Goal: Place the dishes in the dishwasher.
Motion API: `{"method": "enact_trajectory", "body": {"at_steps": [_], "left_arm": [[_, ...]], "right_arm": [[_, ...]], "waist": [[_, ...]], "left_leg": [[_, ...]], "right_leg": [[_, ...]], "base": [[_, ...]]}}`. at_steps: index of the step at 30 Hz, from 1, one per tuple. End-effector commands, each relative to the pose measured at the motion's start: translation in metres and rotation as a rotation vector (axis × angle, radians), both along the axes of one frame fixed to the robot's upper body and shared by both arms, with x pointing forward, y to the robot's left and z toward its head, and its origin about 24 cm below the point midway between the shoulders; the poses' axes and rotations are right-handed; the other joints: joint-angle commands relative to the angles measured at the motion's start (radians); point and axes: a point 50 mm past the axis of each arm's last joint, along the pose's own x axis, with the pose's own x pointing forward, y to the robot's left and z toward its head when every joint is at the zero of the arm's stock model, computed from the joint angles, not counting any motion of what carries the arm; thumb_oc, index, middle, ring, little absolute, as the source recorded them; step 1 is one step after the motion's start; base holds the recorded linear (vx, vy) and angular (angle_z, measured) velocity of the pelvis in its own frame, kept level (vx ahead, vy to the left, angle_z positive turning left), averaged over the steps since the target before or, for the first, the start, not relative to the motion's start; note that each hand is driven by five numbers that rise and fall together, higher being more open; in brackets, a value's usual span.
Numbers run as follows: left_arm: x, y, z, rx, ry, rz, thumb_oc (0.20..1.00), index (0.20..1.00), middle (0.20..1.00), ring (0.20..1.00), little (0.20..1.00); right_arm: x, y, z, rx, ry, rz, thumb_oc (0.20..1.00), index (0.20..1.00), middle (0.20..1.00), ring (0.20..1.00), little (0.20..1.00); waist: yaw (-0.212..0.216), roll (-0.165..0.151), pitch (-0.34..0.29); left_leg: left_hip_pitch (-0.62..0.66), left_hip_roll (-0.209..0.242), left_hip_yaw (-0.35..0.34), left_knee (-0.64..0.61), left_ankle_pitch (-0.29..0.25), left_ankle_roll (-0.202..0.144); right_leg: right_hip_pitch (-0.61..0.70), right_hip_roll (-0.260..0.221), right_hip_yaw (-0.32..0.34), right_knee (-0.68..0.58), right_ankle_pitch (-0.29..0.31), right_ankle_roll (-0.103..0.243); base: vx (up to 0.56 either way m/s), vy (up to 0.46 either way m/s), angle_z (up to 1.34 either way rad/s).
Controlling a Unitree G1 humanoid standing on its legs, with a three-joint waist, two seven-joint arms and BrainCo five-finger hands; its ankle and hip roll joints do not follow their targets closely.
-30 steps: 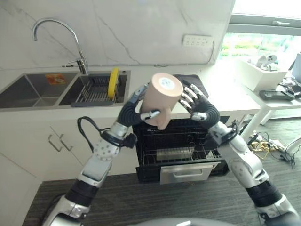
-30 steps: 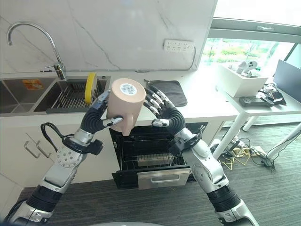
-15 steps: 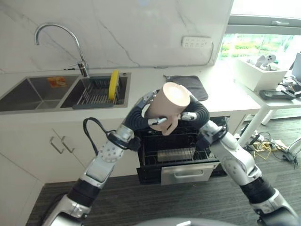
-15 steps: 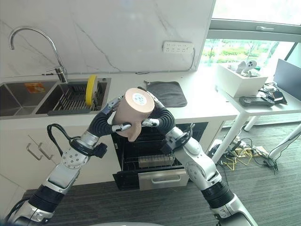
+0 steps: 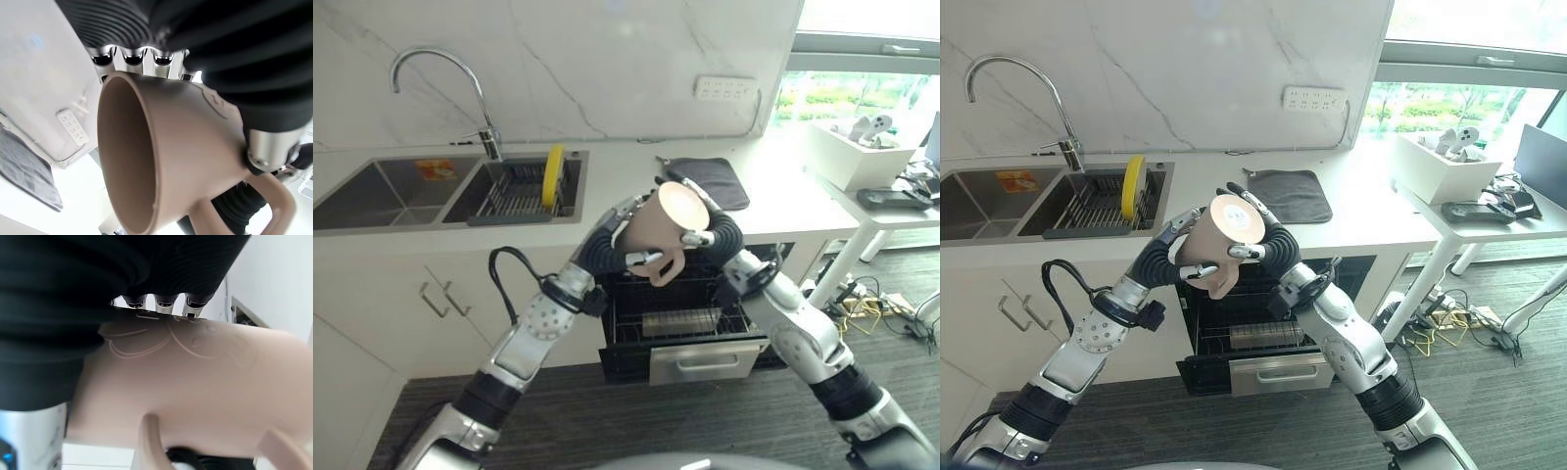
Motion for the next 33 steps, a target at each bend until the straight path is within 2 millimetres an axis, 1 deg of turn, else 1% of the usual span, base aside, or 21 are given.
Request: {"method": "enact_trajectory", "body": {"at_steps": [1, 6, 9, 10, 11, 14, 15, 16, 18, 19, 21, 23, 24, 26, 28, 30, 32, 33], "left_arm": [[0.015, -0.014, 0.029, 0.012, -0.145, -0.044, 0.200, 0.200, 0.200, 0.200, 0.200], [0.014, -0.018, 0.035, 0.014, -0.161, -0.060, 0.200, 0.200, 0.200, 0.200, 0.200], [0.013, -0.020, 0.038, 0.008, -0.162, -0.071, 0.200, 0.200, 0.200, 0.200, 0.200], [0.013, -0.021, 0.039, 0.006, -0.162, -0.074, 0.200, 0.200, 0.200, 0.200, 0.200], [0.013, -0.021, 0.039, 0.006, -0.161, -0.075, 0.200, 0.200, 0.200, 0.200, 0.200], [0.013, -0.023, 0.038, 0.007, -0.160, -0.086, 0.200, 0.200, 0.200, 0.200, 0.200], [0.013, -0.023, 0.037, 0.008, -0.159, -0.089, 0.200, 0.200, 0.200, 0.200, 0.200], [0.013, -0.023, 0.038, 0.007, -0.156, -0.093, 0.200, 0.200, 0.200, 0.200, 0.200], [0.013, -0.023, 0.038, 0.006, -0.154, -0.099, 0.200, 0.200, 0.200, 0.200, 0.200], [0.013, -0.024, 0.037, 0.007, -0.151, -0.105, 0.200, 0.200, 0.200, 0.200, 0.200], [0.012, -0.025, 0.037, 0.005, -0.148, -0.114, 0.200, 0.200, 0.200, 0.200, 0.200], [0.012, -0.025, 0.037, 0.005, -0.146, -0.119, 0.200, 0.200, 0.200, 0.200, 0.200], [0.012, -0.026, 0.037, 0.005, -0.148, -0.120, 0.200, 0.200, 0.200, 0.200, 0.200], [0.013, -0.026, 0.038, 0.008, -0.148, -0.122, 0.200, 0.200, 0.200, 0.200, 0.200], [0.013, -0.027, 0.038, 0.009, -0.151, -0.125, 0.200, 0.200, 0.200, 0.200, 0.200], [0.013, -0.027, 0.039, 0.010, -0.152, -0.128, 0.200, 0.200, 0.200, 0.200, 0.200], [0.014, -0.027, 0.039, 0.012, -0.151, -0.132, 0.200, 0.200, 0.200, 0.200, 0.200], [0.014, -0.027, 0.039, 0.011, -0.151, -0.135, 0.200, 0.200, 0.200, 0.200, 0.200]], "right_arm": [[0.008, 0.012, 0.042, 0.049, -0.163, 0.015, 1.000, 1.000, 1.000, 1.000, 1.000], [0.008, 0.016, 0.042, 0.030, -0.181, -0.007, 1.000, 1.000, 1.000, 1.000, 1.000], [0.009, 0.017, 0.045, 0.007, -0.203, -0.027, 1.000, 1.000, 1.000, 1.000, 1.000], [0.010, 0.017, 0.045, 0.008, -0.199, -0.030, 1.000, 1.000, 1.000, 1.000, 1.000], [0.010, 0.017, 0.045, 0.008, -0.198, -0.031, 1.000, 1.000, 1.000, 1.000, 1.000], [0.010, 0.018, 0.045, 0.006, -0.207, -0.042, 1.000, 1.000, 1.000, 1.000, 1.000], [0.010, 0.019, 0.045, 0.006, -0.205, -0.042, 1.000, 1.000, 1.000, 1.000, 1.000], [0.011, 0.019, 0.045, 0.005, -0.206, -0.043, 1.000, 1.000, 1.000, 1.000, 1.000], [0.011, 0.019, 0.044, -0.002, -0.210, -0.043, 1.000, 1.000, 1.000, 1.000, 1.000], [0.010, 0.020, 0.044, -0.003, -0.212, -0.044, 1.000, 1.000, 1.000, 1.000, 1.000], [0.010, 0.020, 0.044, -0.005, -0.216, -0.045, 1.000, 1.000, 1.000, 1.000, 1.000], [0.010, 0.020, 0.044, -0.001, -0.213, -0.043, 1.000, 1.000, 1.000, 1.000, 1.000], [0.010, 0.021, 0.045, -0.001, -0.213, -0.042, 1.000, 1.000, 1.000, 1.000, 1.000], [0.010, 0.023, 0.044, 0.004, -0.209, -0.038, 1.000, 1.000, 1.000, 1.000, 1.000], [0.010, 0.023, 0.045, 0.005, -0.208, -0.035, 1.000, 1.000, 1.000, 1.000, 1.000], [0.009, 0.025, 0.044, 0.001, -0.205, -0.029, 1.000, 1.000, 1.000, 1.000, 1.000], [0.009, 0.026, 0.044, -0.002, -0.203, -0.027, 0.580, 0.580, 0.580, 0.580, 0.580], [0.009, 0.026, 0.043, -0.005, -0.206, -0.029, 0.325, 0.325, 0.325, 0.325, 0.325]], "waist": [[0.021, -0.001, -0.004], [0.025, -0.002, 0.000], [0.028, -0.002, -0.001], [0.029, -0.003, -0.002], [0.029, -0.002, -0.003], [0.030, -0.002, 0.000], [0.030, -0.001, -0.001], [0.030, -0.002, -0.001], [0.029, -0.002, -0.002], [0.030, -0.001, -0.003], [0.029, -0.001, -0.002], [0.028, 0.000, -0.003], [0.028, 0.000, -0.002], [0.029, 0.000, -0.004], [0.028, 0.000, -0.003], [0.027, 0.000, -0.003], [0.027, 0.000, -0.004], [0.027, 0.000, -0.002]], "left_leg": [[-0.009, 0.036, -0.122, -0.002, -0.071, 0.006], [-0.010, 0.032, -0.127, -0.002, -0.065, 0.007], [-0.005, 0.033, -0.129, -0.002, -0.075, 0.007], [-0.010, 0.031, -0.129, -0.002, -0.067, 0.007], [-0.005, 0.032, -0.129, -0.002, -0.075, 0.007], [-0.006, 0.031, -0.127, -0.002, -0.068, 0.007], [-0.002, 0.033, -0.127, -0.002, -0.076, 0.007], [-0.005, 0.031, -0.127, -0.002, -0.069, 0.007], [-0.004, 0.032, -0.125, -0.002, -0.069, 0.007], [0.000, 0.033, -0.124, -0.002, -0.078, 0.007], [-0.003, 0.031, -0.124, -0.002, -0.070, 0.008], [0.001, 0.031, -0.124, -0.002, -0.079, 0.008], [-0.003, 0.029, -0.124, -0.002, -0.071, 0.008], [0.001, 0.030, -0.124, -0.002, -0.079, 0.009], [-0.002, 0.029, -0.123, -0.002, -0.072, 0.010], [0.003, 0.029, -0.125, -0.002, -0.080, 0.010], [0.003, 0.029, -0.124, -0.002, -0.081, 0.011], [-0.002, 0.028, -0.124, -0.002, -0.072, 0.011]], "right_leg": [[0.040, -0.063, -0.041, 0.006, -0.069, 0.027], [0.039, -0.067, -0.046, 0.006, -0.061, 0.029], [0.043, -0.067, -0.048, 0.006, -0.069, 0.031], [0.038, -0.068, -0.048, 0.006, -0.061, 0.030], [0.043, -0.067, -0.048, 0.006, -0.069, 0.031], [0.041, -0.067, -0.048, 0.006, -0.062, 0.028], [0.045, -0.066, -0.048, 0.006, -0.071, 0.029], [0.041, -0.067, -0.049, 0.006, -0.063, 0.027], [0.042, -0.067, -0.050, 0.006, -0.063, 0.028], [0.046, -0.067, -0.051, 0.006, -0.071, 0.029], [0.042, -0.068, -0.052, 0.006, -0.062, 0.028], [0.045, -0.068, -0.051, 0.006, -0.069, 0.030], [0.041, -0.069, -0.050, 0.006, -0.061, 0.028], [0.045, -0.069, -0.050, 0.006, -0.068, 0.030], [0.041, -0.071, -0.051, 0.006, -0.061, 0.029], [0.046, -0.070, -0.051, 0.006, -0.068, 0.031], [0.046, -0.070, -0.051, 0.006, -0.068, 0.031], [0.042, -0.071, -0.051, 0.006, -0.060, 0.029]], "base": [[0.00, 0.000, 0.00], [-0.02, 0.006, 0.00], [0.00, 0.000, 0.00], [0.00, 0.000, 0.00], [0.00, 0.000, 0.00], [-0.01, -0.003, 0.00], [0.00, 0.000, 0.00], [0.00, 0.000, 0.00], [0.00, 0.000, 0.00], [0.00, 0.000, 0.00], [0.00, 0.000, 0.00], [0.00, 0.000, 0.00], [-0.03, 0.001, 0.00], [0.00, 0.000, 0.00], [0.00, 0.000, 0.00], [0.04, 0.000, 0.00], [0.00, 0.000, 0.00], [0.00, 0.000, 0.00]]}}
